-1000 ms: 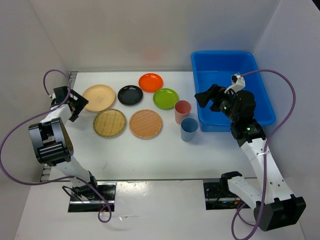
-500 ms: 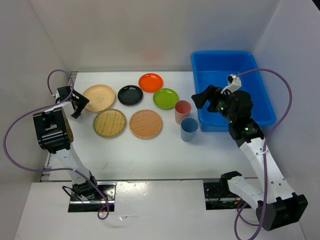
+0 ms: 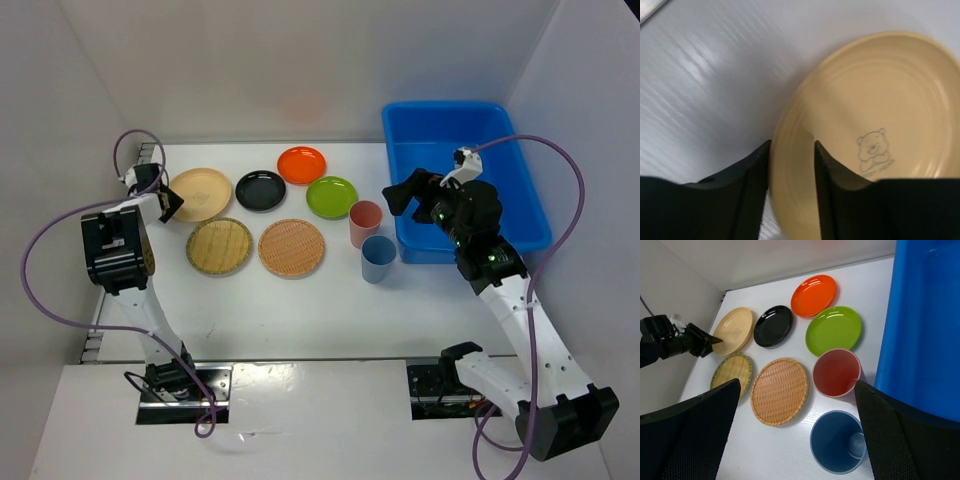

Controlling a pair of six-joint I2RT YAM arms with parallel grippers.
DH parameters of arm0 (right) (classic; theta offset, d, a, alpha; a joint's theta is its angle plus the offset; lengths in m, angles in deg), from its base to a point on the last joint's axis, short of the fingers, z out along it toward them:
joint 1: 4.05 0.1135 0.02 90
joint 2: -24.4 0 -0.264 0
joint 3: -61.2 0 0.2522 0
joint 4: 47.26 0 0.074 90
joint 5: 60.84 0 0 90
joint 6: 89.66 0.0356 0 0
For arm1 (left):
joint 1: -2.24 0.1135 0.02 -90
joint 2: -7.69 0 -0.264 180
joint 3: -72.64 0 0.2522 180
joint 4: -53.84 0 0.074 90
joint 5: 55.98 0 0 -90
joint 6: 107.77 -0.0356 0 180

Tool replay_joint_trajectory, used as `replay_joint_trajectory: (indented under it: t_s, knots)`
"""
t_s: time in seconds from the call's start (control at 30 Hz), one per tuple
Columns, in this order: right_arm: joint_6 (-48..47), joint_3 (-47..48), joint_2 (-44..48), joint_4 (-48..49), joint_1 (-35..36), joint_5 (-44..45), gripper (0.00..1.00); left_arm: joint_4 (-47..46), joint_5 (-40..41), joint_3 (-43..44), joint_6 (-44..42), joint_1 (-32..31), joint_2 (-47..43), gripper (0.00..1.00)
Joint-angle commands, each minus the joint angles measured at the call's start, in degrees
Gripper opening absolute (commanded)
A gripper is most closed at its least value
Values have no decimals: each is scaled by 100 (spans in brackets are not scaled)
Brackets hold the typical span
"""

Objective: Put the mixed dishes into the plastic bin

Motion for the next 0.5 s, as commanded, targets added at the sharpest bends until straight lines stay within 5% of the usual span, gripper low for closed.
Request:
replay_joint_trajectory:
  t_s: [0.0,0.2,0.47]
  knots:
    - [-108,331,190,-42,38,213,99,439,519,174,-165,-282,328,44]
    - [-161,331,366,-157,38,266,99,694,844,184,-95,-283,241,0]
    - [-38,217,366,98,38,-208,99,694,1205,-159,-34,-230,-1039,0]
